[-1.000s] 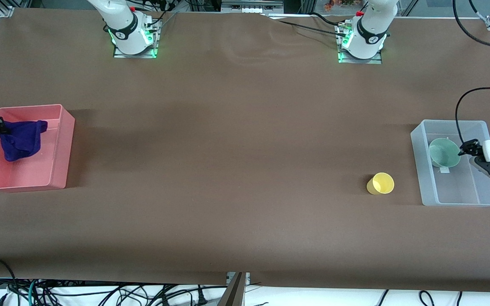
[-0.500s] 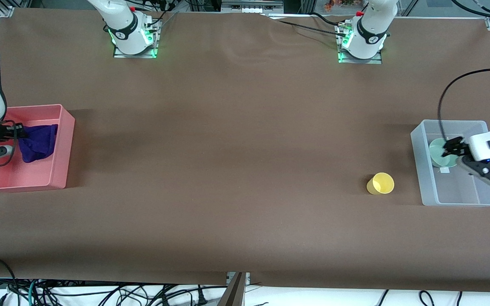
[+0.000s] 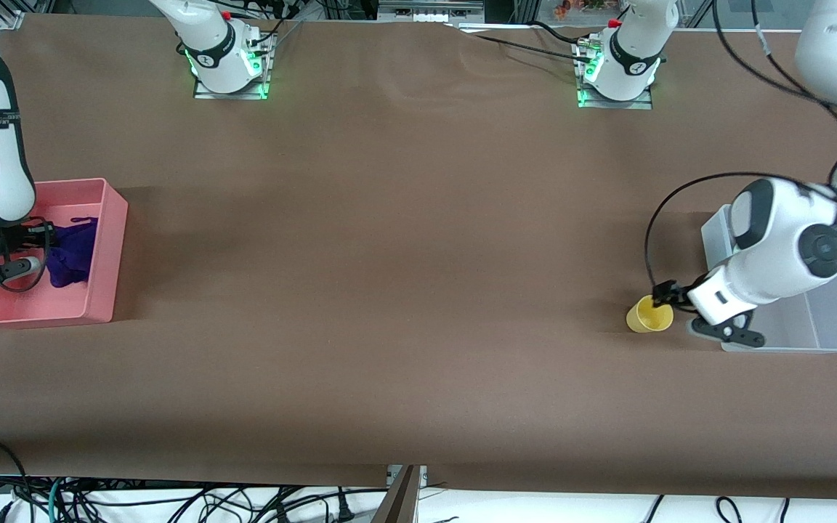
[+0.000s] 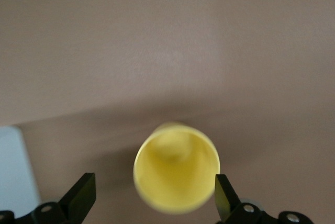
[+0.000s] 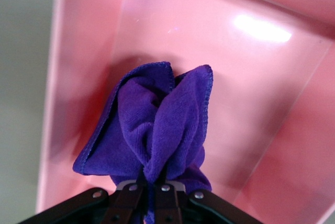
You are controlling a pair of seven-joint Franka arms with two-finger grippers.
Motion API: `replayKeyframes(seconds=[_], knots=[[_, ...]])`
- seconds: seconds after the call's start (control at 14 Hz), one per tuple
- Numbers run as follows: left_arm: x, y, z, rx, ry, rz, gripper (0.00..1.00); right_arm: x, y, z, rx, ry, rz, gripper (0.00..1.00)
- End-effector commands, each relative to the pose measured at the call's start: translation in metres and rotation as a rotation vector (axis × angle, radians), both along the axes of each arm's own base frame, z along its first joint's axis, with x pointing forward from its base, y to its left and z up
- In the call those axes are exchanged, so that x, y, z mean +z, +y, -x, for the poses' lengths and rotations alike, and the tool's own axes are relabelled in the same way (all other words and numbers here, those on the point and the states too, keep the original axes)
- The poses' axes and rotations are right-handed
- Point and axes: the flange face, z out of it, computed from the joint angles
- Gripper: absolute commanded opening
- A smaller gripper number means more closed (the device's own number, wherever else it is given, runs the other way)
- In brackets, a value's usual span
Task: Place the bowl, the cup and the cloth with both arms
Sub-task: 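Grasp the yellow cup with the left gripper while the right gripper withdraws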
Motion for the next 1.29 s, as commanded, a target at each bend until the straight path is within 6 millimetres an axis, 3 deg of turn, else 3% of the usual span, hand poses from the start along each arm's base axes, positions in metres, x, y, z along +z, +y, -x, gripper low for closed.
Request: replayKeyframes(seconds=[0.0,0.07,0.14,0.21,0.29,0.36,0.71,0.86,1.07,1.21], knots=[[-0.035,0.02,-0.006,0.058,-0.022,0.023,0.94,-0.01,-0.008,0.002,0.017,-0.012,-0.009,0.0],[-0.034,0.017,-0.007,0.053,-0.023,0.022,0.88,-0.014,-0.007,0.002,0.002,-0.012,-0.02,0.0],[-0.035,0.017,-0.005,0.052,-0.017,0.021,0.77,-0.019,-0.006,0.002,-0.028,-0.017,-0.043,0.39],[-0.038,0.016,-0.004,0.051,-0.011,0.023,0.48,-0.016,-0.004,0.0,-0.057,-0.041,-0.071,0.98],[-0.039,0.016,-0.004,0.045,-0.009,0.022,0.13,-0.005,-0.003,-0.005,-0.063,-0.056,-0.078,0.99],[-0.04,0.016,-0.003,0.04,-0.003,0.021,0.0,0.008,-0.003,-0.006,-0.064,-0.067,-0.082,0.99],[-0.027,0.013,0.001,0.021,0.057,-0.005,0.0,0.11,0.01,-0.03,-0.046,-0.066,-0.127,0.99],[0.011,0.018,-0.003,0.019,0.111,-0.041,0.0,0.15,0.027,-0.038,-0.05,-0.076,-0.132,0.99],[0.084,0.031,-0.004,-0.041,0.188,-0.087,0.0,0.199,0.077,-0.041,-0.139,-0.117,-0.139,0.99],[0.121,0.05,0.005,-0.102,0.246,-0.109,0.0,0.232,0.125,-0.036,-0.209,-0.117,-0.149,0.99]])
